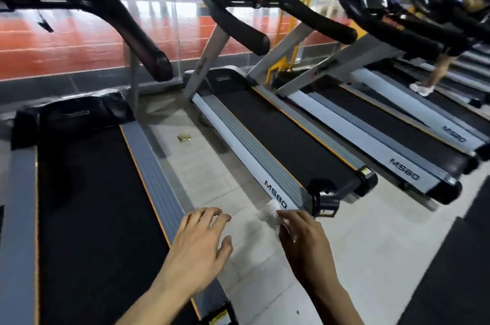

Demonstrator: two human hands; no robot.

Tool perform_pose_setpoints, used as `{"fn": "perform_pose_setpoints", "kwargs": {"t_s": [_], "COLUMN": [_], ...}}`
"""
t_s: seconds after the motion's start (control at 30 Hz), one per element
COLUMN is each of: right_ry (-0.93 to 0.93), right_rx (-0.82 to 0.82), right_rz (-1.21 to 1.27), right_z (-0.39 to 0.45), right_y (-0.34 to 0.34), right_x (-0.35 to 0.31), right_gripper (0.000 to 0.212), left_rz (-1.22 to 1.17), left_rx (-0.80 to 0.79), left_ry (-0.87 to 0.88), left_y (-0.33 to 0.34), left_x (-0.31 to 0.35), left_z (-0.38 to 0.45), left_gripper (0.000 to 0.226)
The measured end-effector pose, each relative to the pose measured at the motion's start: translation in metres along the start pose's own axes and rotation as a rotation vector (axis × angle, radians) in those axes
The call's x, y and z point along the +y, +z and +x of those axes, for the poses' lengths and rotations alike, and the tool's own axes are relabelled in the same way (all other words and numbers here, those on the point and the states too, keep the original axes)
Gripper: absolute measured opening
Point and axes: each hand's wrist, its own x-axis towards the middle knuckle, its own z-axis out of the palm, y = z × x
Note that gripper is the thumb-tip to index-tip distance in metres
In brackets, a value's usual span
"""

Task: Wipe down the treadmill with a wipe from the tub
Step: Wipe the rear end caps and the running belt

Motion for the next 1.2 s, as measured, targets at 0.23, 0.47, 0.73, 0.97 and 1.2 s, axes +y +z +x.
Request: {"fn": "perform_pose_setpoints", "kwargs": {"t_s": [0.23,0.47,0.73,0.97,1.2], "right_ry": [-0.097,-0.296,-0.59,-0.826,-0.957], "right_rx": [-0.155,-0.343,-0.535,-0.733,-0.823], "right_rz": [0.118,0.159,0.303,0.341,0.289], "right_z": [0.117,0.246,0.351,0.393,0.434], "right_y": [0.024,0.041,0.095,0.157,0.209], "right_x": [0.046,0.098,0.114,0.058,0.014], "right_gripper": [0.028,0.036,0.035,0.035,0.032], "left_rz": [0.055,0.122,0.204,0.267,0.211], "left_rx": [0.08,0.196,0.19,0.32,0.333], "left_ry": [-0.139,-0.369,-0.746,-1.06,-1.196], "left_y": [0.017,0.048,0.068,0.078,0.077], "left_x": [0.007,0.037,0.06,0.04,-0.018], "left_z": [0.087,0.177,0.221,0.224,0.251], "left_gripper": [0.046,0.04,0.038,0.035,0.037]}}
